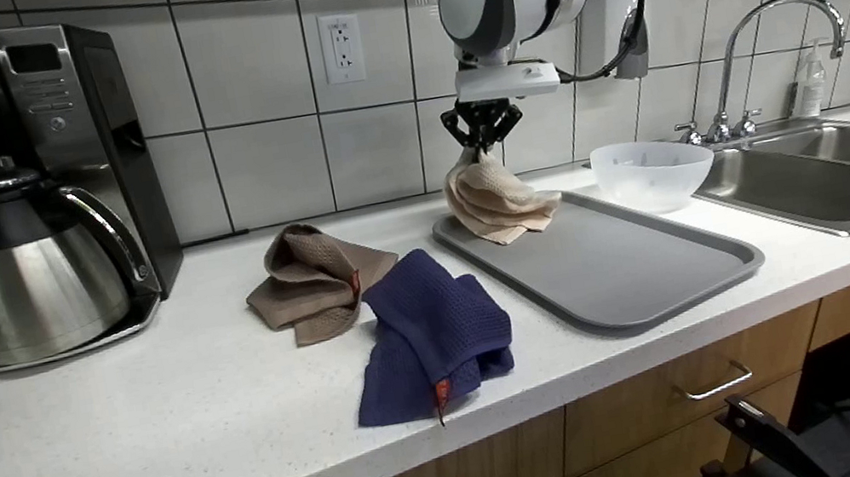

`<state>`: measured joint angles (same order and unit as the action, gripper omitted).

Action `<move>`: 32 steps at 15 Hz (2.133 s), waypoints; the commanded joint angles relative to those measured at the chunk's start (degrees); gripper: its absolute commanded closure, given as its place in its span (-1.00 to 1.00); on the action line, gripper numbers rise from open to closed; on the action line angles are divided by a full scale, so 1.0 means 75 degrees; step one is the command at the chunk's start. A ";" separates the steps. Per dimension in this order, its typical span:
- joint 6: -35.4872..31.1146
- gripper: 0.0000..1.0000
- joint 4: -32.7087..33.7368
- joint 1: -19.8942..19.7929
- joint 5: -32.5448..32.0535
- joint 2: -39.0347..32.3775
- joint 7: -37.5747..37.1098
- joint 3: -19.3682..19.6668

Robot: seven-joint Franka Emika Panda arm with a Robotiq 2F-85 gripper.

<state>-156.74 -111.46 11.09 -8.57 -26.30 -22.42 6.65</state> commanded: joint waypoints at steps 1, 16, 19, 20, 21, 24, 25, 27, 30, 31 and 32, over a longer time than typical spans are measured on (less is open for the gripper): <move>-0.0002 0.96 0.0312 0.0030 0.0062 -0.0086 -0.0067 0.0040; 0.0074 0.96 0.1813 0.0107 0.0145 -0.0982 -0.0056 0.0028; 0.0072 0.96 0.2053 0.0163 0.0157 -0.1147 -0.0068 0.0048; 0.0067 0.96 0.2124 0.0173 0.0162 -0.1199 -0.0066 0.0049; 0.0073 0.96 0.2192 0.0171 0.0179 -0.1249 -0.0048 0.0037; 0.0084 0.96 0.2403 0.0190 0.0213 -0.1376 -0.0062 0.0046; 0.0087 0.96 0.2467 0.0196 0.0222 -0.1413 -0.0072 0.0054; 0.0084 0.96 0.2587 0.0200 0.0250 -0.1476 -0.0083 0.0058; 0.0063 0.96 0.2725 0.0200 0.0297 -0.1539 -0.0107 0.0064; 0.0057 0.96 0.2763 0.0210 0.0305 -0.1556 -0.0119 0.0074; 0.0060 0.96 0.2806 0.0210 0.0328 -0.1574 -0.0128 0.0076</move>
<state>-156.78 -93.15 12.11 -7.20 -36.83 -22.52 6.64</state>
